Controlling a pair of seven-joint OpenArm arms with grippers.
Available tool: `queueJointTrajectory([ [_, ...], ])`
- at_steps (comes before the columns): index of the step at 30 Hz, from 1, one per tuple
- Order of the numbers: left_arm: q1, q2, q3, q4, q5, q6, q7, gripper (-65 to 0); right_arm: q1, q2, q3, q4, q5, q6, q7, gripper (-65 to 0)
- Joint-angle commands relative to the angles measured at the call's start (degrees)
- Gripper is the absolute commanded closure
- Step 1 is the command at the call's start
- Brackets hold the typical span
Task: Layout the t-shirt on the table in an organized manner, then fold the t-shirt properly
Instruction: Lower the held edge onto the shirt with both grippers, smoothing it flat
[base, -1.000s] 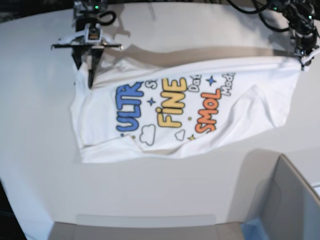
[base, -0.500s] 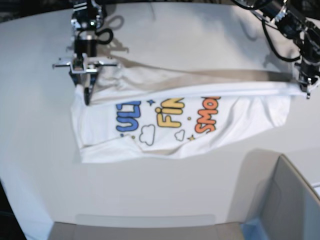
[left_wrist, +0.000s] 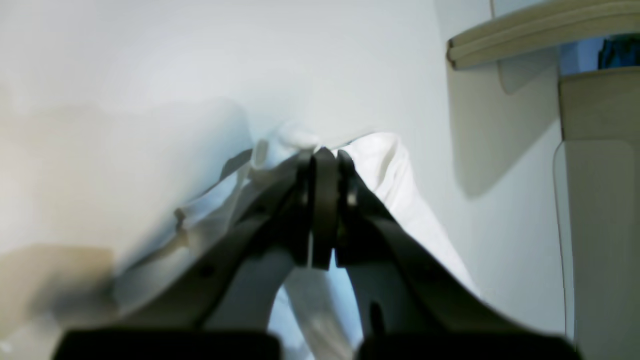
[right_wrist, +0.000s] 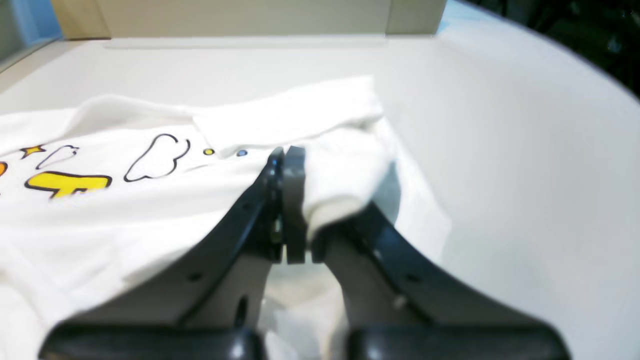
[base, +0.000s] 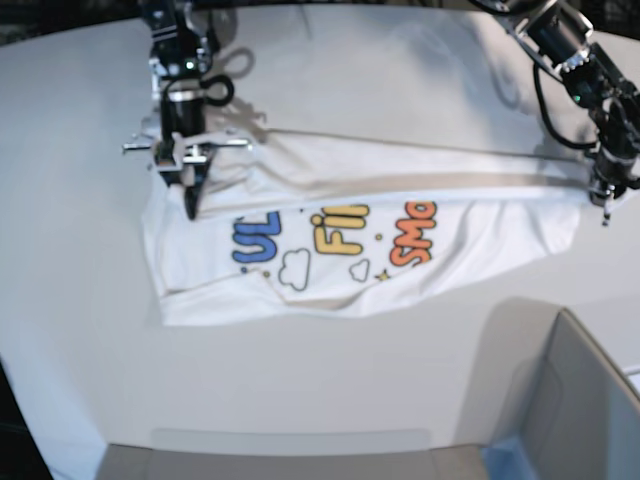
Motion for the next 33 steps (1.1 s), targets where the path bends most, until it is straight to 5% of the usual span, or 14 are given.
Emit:
queueJointTrajectory([
  [1, -1.8, -1.3, 1.4, -0.2, -0.4, -0.4, -1.8, 0.0, 1.0, 0.3, 0.2, 0.2, 0.7, -0.4, 0.7, 0.0],
  [5, -2.5, -4.6, 7.5, -5.9, -0.4, -0.1, -2.3, 0.0, 2.8, 0.2, 0.2, -0.3, 2.4, -0.3, -4.7, 0.0],
  [14, -3.3, -4.9, 8.5, -6.6, -0.4, -0.1, -6.6, 0.0, 5.8, 0.4, 0.2, -0.5, 6.3, 2.7, -6.2, 0.0],
  [18, -3.3, -4.7, 8.6, -6.6, -0.4, -0.1, -6.5, 0.0, 6.5, 0.2, 0.1, 0.1, 6.5, 2.7, -12.5, 0.0],
  [23, -3.3, -5.0, 8.6, -6.5, -0.4, -0.1, -1.8, -14.4, 6.6, 0.0, 0.1, 0.1, 7.5, 2.7, -14.3, -0.7],
  [28, -3.5, -5.1, 8.6, -6.4, -0.5, -0.1, 2.3, -15.6, 6.5, 0.1, 0.2, 1.3, 9.2, 2.7, -14.3, -16.4],
  [33, -3.5, -6.5, 8.5, -3.4, -0.5, -0.1, 3.1, -15.6, 5.5, 0.0, 0.3, 4.7, 9.2, 2.7, -14.2, -21.2],
])
